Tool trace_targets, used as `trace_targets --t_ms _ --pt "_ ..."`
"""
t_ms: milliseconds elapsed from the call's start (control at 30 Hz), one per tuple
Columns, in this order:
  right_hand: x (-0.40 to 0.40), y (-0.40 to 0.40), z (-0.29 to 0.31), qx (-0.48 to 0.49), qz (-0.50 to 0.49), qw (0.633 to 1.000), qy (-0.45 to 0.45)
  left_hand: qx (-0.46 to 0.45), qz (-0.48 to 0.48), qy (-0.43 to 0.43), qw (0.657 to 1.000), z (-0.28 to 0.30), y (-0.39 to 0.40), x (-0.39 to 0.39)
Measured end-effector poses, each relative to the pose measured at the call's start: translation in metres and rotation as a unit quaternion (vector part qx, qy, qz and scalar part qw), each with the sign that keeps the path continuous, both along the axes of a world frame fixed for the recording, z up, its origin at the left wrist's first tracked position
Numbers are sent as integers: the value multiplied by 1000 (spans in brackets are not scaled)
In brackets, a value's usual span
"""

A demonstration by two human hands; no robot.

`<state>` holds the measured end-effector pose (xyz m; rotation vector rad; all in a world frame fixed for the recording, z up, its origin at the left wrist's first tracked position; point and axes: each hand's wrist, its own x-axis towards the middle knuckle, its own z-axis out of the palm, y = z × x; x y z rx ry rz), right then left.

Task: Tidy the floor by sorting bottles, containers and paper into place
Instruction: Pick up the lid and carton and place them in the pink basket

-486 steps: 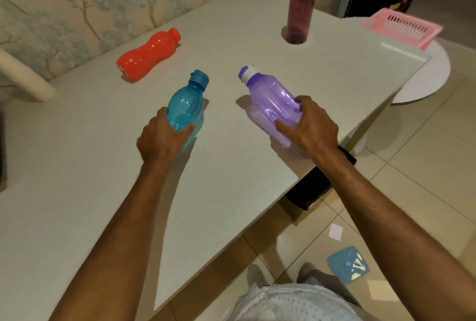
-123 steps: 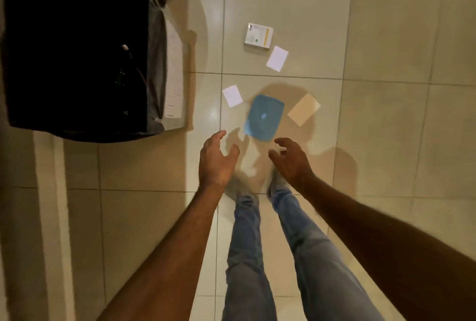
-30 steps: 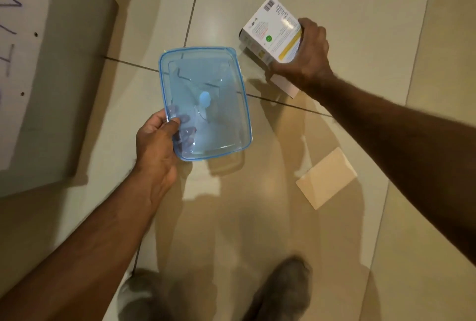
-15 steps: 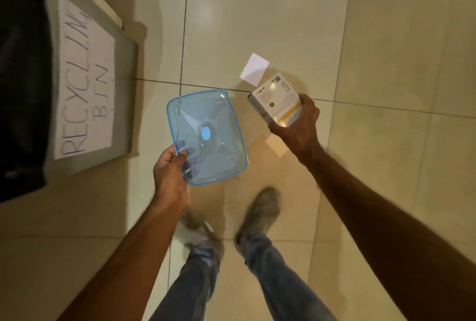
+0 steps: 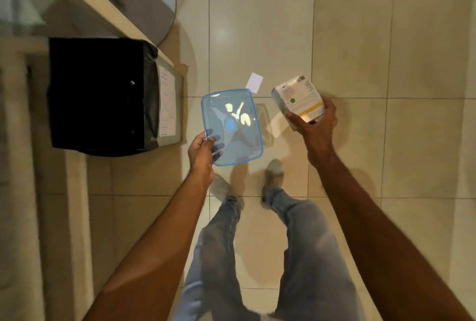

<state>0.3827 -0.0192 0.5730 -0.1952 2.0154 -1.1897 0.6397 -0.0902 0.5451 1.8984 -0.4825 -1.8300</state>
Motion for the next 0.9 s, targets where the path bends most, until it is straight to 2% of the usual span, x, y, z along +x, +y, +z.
trace_targets --t_ms 167,367,667,900 --pt "-33 22 70 -69 -43 992 -99 1 43 18 999 70 21 -25" --pt "-97 31 110 -87 -4 981 -175 6 90 18 996 110 38 -94" --pt "-224 20 174 -98 44 982 -158 -28 145 62 987 157 33 -226" --pt "-285 -66 199 -136 71 977 -147 -58 192 70 977 165 -25 -269"
